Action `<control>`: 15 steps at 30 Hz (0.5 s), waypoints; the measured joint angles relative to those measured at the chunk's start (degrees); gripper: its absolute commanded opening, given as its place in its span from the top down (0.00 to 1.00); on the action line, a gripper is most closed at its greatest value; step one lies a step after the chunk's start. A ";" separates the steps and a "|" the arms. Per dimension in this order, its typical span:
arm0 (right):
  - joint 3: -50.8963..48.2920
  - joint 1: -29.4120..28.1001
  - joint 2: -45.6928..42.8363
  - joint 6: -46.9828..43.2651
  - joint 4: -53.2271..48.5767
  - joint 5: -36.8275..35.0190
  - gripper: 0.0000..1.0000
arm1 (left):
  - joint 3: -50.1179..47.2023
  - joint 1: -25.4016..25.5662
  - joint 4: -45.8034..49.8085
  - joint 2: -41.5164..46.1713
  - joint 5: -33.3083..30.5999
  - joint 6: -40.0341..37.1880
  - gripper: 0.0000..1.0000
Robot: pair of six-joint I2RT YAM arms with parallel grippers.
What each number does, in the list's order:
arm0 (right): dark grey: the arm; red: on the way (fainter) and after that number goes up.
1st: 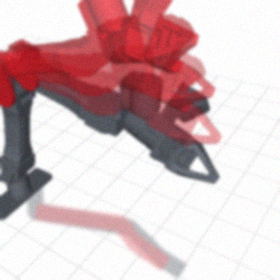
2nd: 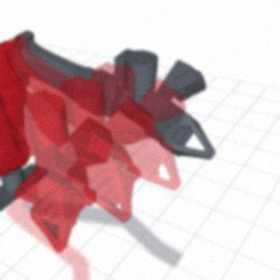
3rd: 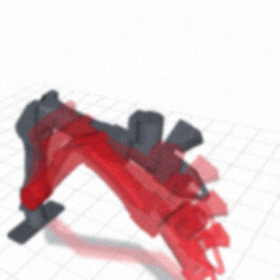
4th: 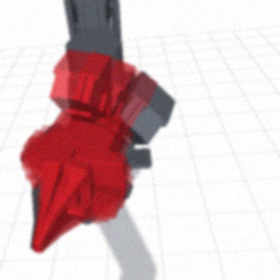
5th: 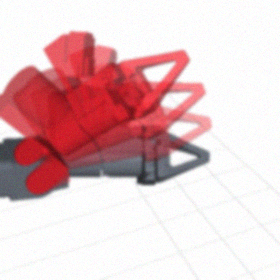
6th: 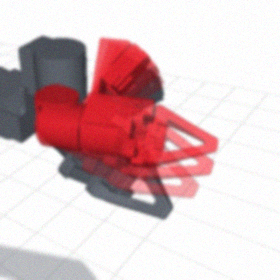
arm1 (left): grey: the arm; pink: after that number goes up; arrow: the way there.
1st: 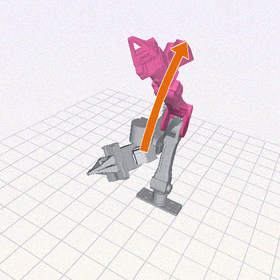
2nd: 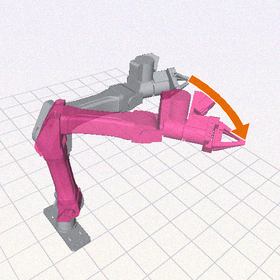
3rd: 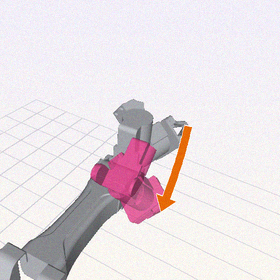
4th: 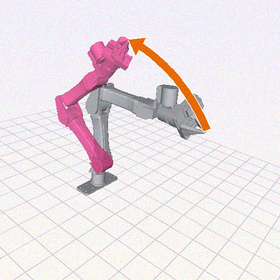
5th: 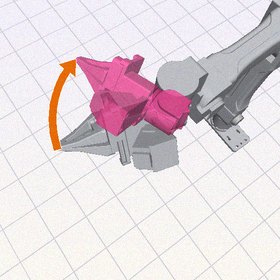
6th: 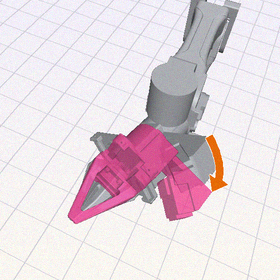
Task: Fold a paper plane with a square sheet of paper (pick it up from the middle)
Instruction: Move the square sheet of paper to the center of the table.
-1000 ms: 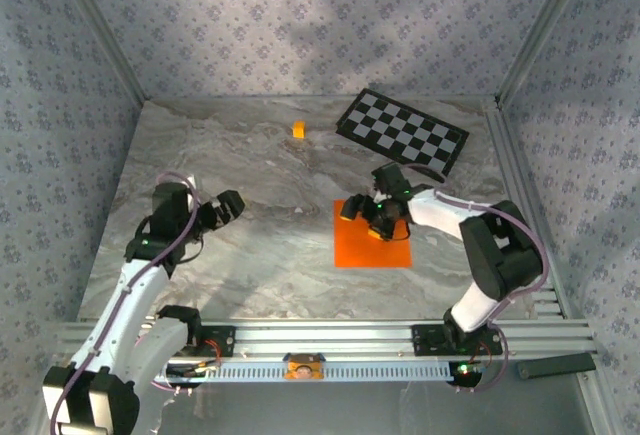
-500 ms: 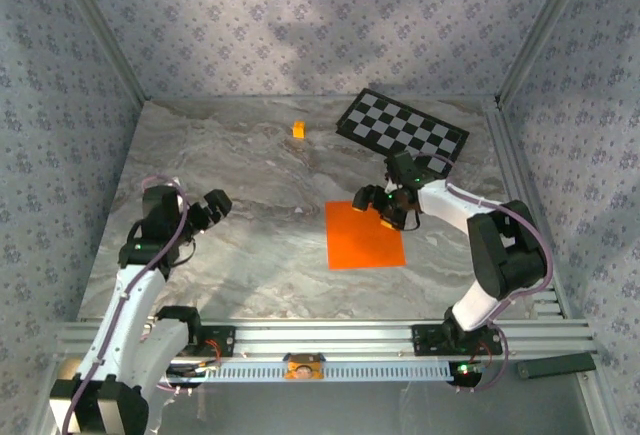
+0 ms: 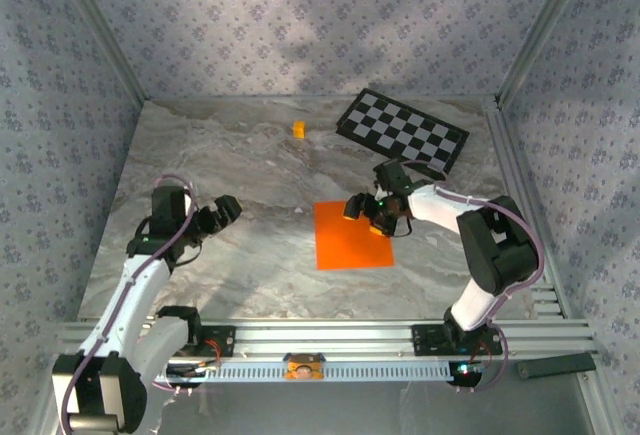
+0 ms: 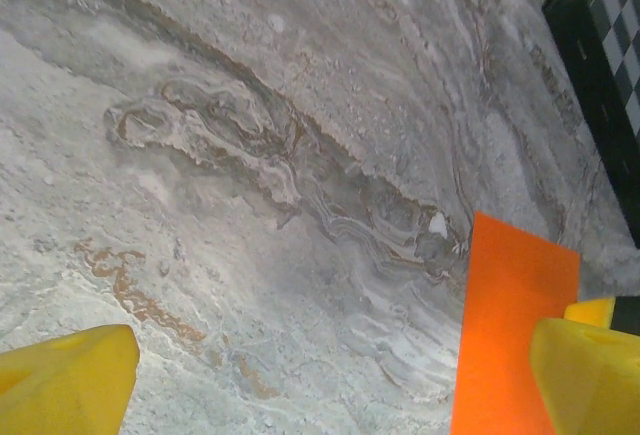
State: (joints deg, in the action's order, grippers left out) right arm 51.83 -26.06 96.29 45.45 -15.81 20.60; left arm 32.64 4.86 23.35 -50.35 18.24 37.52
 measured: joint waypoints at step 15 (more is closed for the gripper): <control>1.18 -14.12 3.89 20.09 14.51 -2.99 0.15 | 5.70 5.05 6.05 -4.17 -1.57 -7.15 0.01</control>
State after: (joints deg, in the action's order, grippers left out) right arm 53.01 -40.18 100.18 65.54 -1.30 17.61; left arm 38.35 9.91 29.41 -54.52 16.67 30.37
